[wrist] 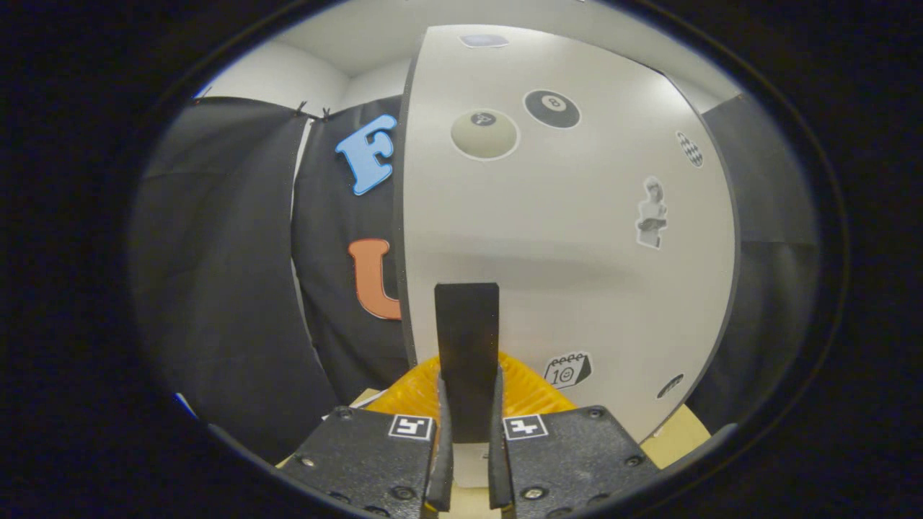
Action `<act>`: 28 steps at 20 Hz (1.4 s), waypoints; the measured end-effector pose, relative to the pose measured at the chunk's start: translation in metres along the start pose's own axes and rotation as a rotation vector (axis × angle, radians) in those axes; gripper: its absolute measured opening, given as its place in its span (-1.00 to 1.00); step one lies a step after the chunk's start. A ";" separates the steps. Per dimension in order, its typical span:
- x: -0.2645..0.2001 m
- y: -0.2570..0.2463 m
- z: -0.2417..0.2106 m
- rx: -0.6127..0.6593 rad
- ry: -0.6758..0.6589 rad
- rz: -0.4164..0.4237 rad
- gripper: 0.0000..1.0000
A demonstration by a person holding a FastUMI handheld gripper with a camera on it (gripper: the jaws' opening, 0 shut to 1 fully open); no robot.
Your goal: Open the shoe cabinet door, grab the shoes and put them into the shoe cabinet, then close the shoe cabinet door.
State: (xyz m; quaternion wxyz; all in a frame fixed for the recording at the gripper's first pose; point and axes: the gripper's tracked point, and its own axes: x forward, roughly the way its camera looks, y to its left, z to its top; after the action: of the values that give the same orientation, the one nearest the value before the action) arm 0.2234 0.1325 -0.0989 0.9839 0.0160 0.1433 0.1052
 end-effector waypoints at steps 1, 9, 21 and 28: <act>-0.007 -0.002 -0.001 0.002 0.005 0.019 -0.56; -0.070 -0.011 -0.007 -0.016 0.018 0.148 -0.59; -0.157 -0.084 -0.016 -0.018 0.040 0.254 -0.59; -0.199 -0.138 -0.016 -0.007 0.025 0.181 -0.61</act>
State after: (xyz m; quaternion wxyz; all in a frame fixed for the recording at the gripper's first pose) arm 0.0605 -0.0449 -0.0673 0.9685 0.0243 0.1532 0.1946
